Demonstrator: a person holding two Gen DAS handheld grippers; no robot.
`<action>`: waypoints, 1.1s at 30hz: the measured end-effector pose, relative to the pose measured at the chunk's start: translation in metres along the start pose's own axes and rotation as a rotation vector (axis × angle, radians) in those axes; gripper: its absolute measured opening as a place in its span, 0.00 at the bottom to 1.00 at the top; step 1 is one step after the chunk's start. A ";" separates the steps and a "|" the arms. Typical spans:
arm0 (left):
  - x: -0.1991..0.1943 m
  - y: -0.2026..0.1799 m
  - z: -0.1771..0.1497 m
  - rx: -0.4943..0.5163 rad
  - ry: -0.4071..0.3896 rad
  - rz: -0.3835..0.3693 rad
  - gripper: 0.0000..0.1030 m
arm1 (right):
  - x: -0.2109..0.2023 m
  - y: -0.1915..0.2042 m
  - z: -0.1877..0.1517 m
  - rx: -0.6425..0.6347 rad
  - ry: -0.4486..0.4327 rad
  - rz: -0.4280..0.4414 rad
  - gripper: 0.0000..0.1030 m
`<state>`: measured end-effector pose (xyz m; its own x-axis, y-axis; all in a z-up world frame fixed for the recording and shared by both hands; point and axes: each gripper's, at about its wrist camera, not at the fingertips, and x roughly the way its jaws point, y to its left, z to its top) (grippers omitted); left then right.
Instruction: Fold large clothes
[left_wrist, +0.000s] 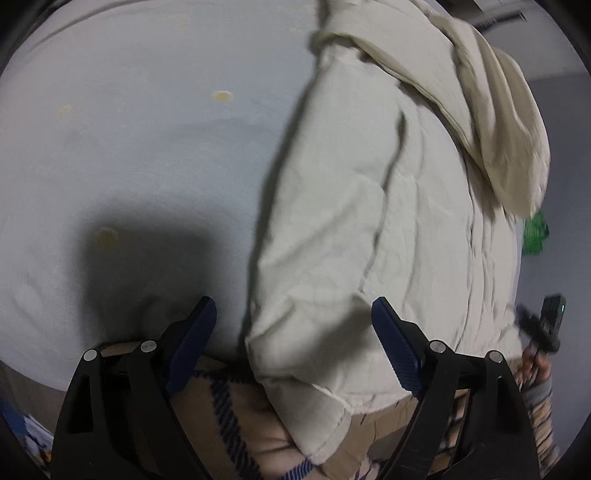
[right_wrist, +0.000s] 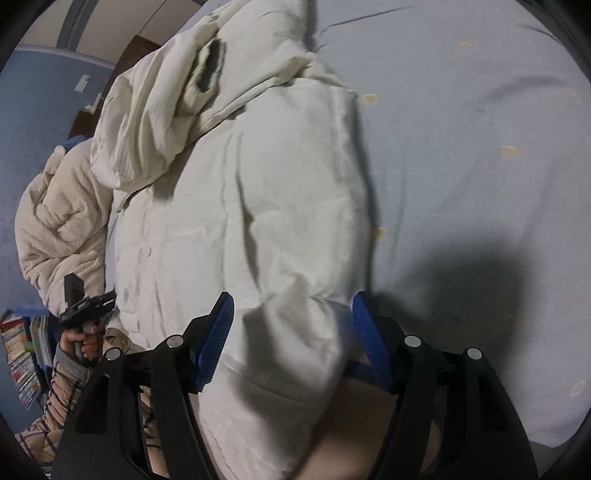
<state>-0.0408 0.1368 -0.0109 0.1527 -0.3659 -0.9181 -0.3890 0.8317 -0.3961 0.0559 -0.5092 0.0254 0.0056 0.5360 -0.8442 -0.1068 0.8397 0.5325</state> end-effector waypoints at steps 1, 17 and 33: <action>0.000 -0.004 -0.001 0.011 0.003 -0.007 0.77 | -0.003 -0.005 -0.001 0.015 -0.005 -0.002 0.61; 0.009 -0.027 -0.002 0.083 0.081 -0.075 0.45 | -0.009 0.017 -0.020 -0.069 0.036 0.223 0.61; 0.021 -0.058 -0.021 0.206 0.163 -0.025 0.21 | -0.017 0.026 -0.051 -0.174 0.041 0.214 0.18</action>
<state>-0.0339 0.0720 -0.0065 0.0049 -0.4363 -0.8998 -0.1910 0.8828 -0.4291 0.0023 -0.5007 0.0506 -0.0752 0.6924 -0.7175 -0.2703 0.6785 0.6831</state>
